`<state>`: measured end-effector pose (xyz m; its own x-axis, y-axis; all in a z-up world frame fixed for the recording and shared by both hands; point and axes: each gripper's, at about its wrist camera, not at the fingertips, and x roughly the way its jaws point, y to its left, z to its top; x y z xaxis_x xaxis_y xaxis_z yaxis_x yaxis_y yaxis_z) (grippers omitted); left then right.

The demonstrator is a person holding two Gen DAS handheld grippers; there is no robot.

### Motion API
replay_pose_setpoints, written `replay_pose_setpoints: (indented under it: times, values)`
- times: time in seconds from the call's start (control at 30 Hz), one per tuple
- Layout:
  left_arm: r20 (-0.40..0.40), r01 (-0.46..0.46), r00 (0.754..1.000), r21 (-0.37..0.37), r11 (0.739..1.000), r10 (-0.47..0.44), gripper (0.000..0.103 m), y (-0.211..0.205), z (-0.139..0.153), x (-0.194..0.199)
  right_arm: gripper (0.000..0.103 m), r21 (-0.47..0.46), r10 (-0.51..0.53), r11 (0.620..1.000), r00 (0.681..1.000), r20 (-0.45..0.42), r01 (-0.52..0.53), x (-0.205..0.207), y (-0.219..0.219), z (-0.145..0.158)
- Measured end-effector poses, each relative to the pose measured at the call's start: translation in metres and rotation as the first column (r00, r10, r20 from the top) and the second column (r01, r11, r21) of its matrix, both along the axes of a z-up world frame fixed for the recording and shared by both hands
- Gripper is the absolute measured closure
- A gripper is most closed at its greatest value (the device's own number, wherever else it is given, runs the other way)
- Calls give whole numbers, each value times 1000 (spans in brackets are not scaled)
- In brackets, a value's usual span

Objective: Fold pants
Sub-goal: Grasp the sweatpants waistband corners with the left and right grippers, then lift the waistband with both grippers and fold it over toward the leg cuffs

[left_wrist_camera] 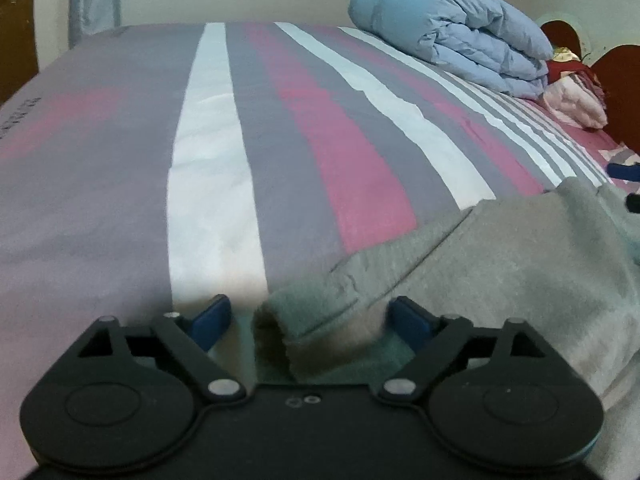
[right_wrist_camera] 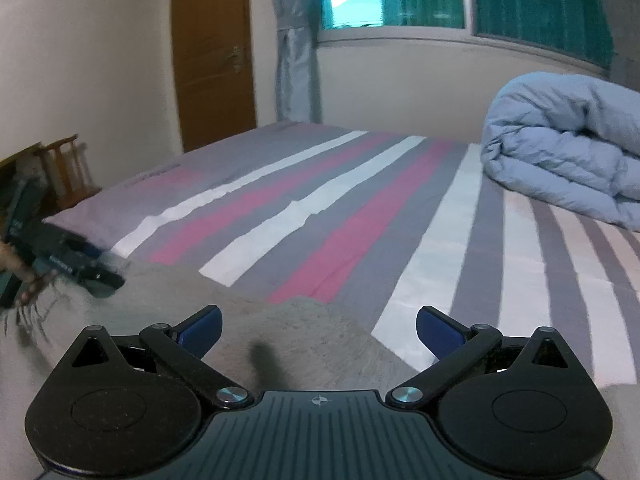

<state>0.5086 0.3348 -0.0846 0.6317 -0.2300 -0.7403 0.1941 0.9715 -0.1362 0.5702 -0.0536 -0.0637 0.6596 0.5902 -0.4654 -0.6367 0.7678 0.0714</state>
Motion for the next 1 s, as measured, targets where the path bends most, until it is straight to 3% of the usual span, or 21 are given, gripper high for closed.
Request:
replay_pose_setpoints:
  times: [0.03,0.1,0.13,0.2,0.23,0.33,0.37,0.4,0.43,0.47,0.7,0.83,1.0]
  values:
    - [5,16,1000,-2,1000,-16,44,1,1,-1,0,-7,10,1000,1000,-4,-10,3,1,-1]
    - [32,52,998,-15,999,-52,72,-3,7,-2,0,-20,36,999,999,-32,-37,18,5,-7]
    - [45,62,997,-8,998,-62,78,-4,10,-5,0,-22,46,999,998,-46,-47,24,8,-8]
    - [75,80,994,1,997,-80,85,-4,14,-13,16,-31,74,997,993,-88,-77,38,14,-11]
    - [86,81,993,-4,997,-80,87,-3,16,-17,30,-44,90,994,989,-117,-96,48,18,-12]
    - [108,77,991,-21,997,-74,90,-1,20,-20,38,-96,107,986,966,-234,-133,73,28,-18]
    - [115,73,991,-24,997,-70,91,1,21,-22,46,-100,118,984,955,-271,-150,78,29,-21]
    - [128,72,989,-20,997,-69,91,1,23,-24,56,-95,142,979,940,-310,-179,81,29,-23]
    - [145,70,987,-13,997,-67,91,-1,26,-26,90,-92,164,975,933,-320,-202,80,29,-24]
    - [160,71,985,-6,997,-69,91,-2,28,-28,93,-93,190,968,925,-329,-232,78,28,-23]
    - [307,93,948,0,996,-88,91,-8,77,-64,93,-141,186,971,980,-71,-195,4,12,28]
    - [394,133,910,18,991,-129,91,-15,104,-110,93,-164,184,972,980,74,-170,-65,1,51]
    - [403,160,899,59,985,-170,91,-28,114,-170,92,-224,210,960,959,189,-166,-148,0,56]
